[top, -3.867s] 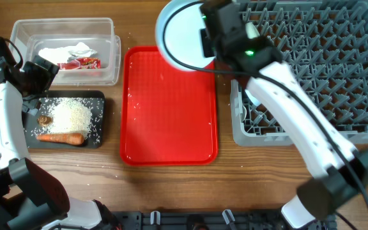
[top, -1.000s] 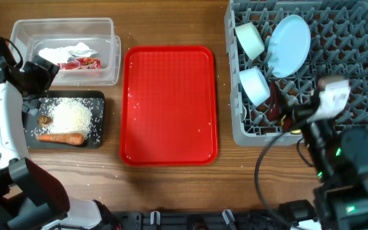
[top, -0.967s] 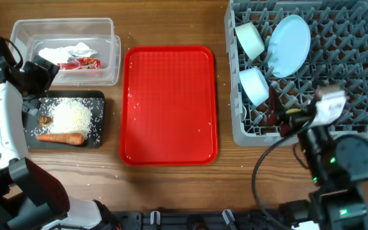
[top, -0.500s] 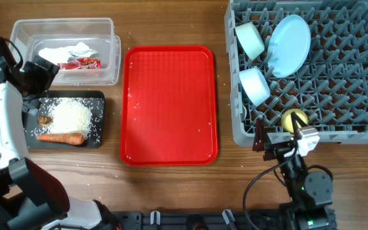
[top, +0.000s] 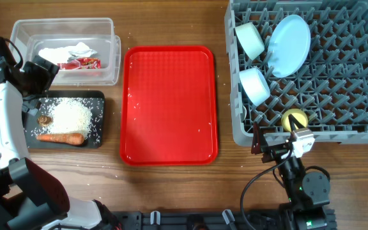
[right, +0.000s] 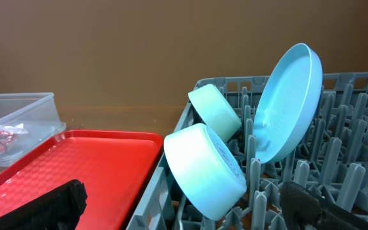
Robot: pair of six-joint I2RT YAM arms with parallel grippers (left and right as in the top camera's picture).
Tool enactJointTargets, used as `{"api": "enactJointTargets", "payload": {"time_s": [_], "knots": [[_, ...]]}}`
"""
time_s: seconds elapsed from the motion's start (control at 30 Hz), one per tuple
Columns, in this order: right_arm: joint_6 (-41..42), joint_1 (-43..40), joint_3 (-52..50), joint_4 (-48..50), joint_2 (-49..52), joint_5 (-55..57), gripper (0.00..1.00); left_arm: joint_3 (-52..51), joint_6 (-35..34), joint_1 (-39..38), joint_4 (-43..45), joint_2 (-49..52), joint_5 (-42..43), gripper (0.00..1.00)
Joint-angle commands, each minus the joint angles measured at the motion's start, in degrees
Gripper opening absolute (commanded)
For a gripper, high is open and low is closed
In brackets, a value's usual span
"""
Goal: Sort waste into correct bins and load items into the dishwasher rack
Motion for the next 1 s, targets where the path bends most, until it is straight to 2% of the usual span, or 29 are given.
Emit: {"api": "enactJointTargets", "payload": {"time_s": [0.0,0.17,0.27,0.4,0.47,0.53,0.6,0.7,0.8,0.97], "knots": [[-1.1,0.0,-0.1,0.2,-0.5,-0.9,1.00,0.1,-0.3,0.2,0.0,0.3,-0.6,1.00],[-1.2,0.0,-0.1,0.2,-0.5,-0.9,1.00,0.1,-0.3,0.2,0.0,0.3,-0.6,1.00],[-1.2,0.0,-0.1,0.2,-0.5,-0.9,1.00,0.1,-0.3,0.3,-0.1,-0.3,-3.4,1.00],[-1.2,0.0,-0.1,0.2,-0.5,-0.9,1.00,0.1,0.2,-0.5,-0.3,-6.1,-3.8,1.00],[-1.2,0.0,-0.1,0.2,-0.5,-0.9,1.00,-0.2,3.3,-1.7,1.8,-10.2,-3.7,1.00],[-1.2,0.0,-0.1,0.2,-0.5,-0.9,1.00,-2.4,13.5,-5.5,6.8,-18.1,-3.7,1.00],[-1.2,0.0,-0.1,0.2,-0.5,-0.9,1.00,-7.5,21.0,-10.3,11.8,-28.0,-3.7,1.00],[-1.2,0.0,-0.1,0.2,-0.5,-0.9,1.00,-16.8,21.7,-14.3,18.1,-40.0,-3.8,1.00],[-1.2,0.0,-0.1,0.2,-0.5,-0.9,1.00,-32.8,22.7,-18.1,28.2,-55.8,-3.8,1.00],[-1.1,0.0,-0.1,0.2,-0.5,-0.9,1.00,-54.3,22.7,-20.5,39.3,-73.5,-3.0,1.00]]}}
